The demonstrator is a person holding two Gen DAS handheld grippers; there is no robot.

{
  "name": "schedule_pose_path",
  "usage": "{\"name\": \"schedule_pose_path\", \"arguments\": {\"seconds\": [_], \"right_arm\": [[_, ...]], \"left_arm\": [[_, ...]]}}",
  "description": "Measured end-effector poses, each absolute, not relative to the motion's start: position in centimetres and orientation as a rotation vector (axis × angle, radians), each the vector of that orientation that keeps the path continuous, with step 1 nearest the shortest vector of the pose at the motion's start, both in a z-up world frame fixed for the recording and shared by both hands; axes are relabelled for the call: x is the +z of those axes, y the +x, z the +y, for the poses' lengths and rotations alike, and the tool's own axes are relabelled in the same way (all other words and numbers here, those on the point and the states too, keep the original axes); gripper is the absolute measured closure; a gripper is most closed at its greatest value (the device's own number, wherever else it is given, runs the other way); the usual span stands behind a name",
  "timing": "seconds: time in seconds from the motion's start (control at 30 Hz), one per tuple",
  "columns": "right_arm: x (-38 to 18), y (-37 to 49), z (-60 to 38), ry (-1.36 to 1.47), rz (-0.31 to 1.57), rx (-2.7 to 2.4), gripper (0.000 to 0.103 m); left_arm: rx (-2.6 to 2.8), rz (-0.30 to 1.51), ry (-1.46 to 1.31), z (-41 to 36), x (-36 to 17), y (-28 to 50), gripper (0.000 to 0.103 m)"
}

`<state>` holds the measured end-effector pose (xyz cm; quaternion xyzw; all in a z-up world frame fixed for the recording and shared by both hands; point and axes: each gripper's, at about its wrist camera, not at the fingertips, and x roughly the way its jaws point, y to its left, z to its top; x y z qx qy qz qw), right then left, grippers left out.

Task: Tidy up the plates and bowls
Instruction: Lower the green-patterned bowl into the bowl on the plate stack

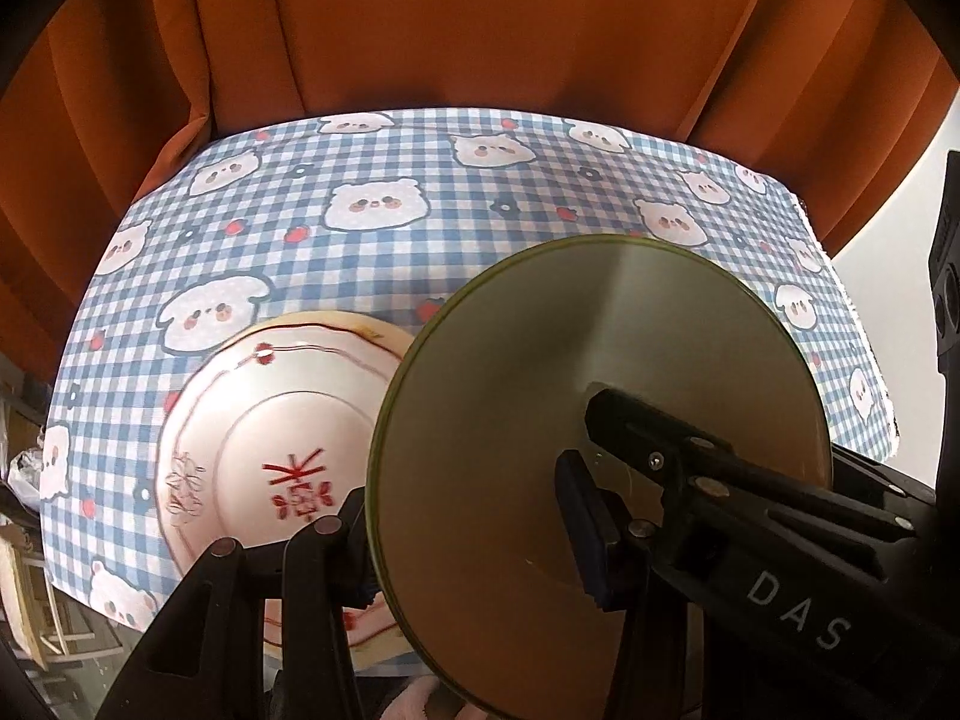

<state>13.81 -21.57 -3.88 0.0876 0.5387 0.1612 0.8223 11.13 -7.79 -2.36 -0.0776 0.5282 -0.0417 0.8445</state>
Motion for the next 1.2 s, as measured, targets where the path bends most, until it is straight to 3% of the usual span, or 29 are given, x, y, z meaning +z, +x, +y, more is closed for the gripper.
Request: {"name": "schedule_pose_path", "arguments": {"seconds": [0.57, 1.2], "right_arm": [[-4.2, 12.9, -13.4, 0.166, 1.148, 0.324, 0.052], [-7.1, 13.9, -8.7, 0.147, 1.238, 0.269, 0.052]], "left_arm": [[-0.107, 1.124, -0.180, 0.3, -3.2, 10.4, 0.054], [-0.144, 1.223, -0.214, 4.3, -6.6, 11.9, 0.055]]}}
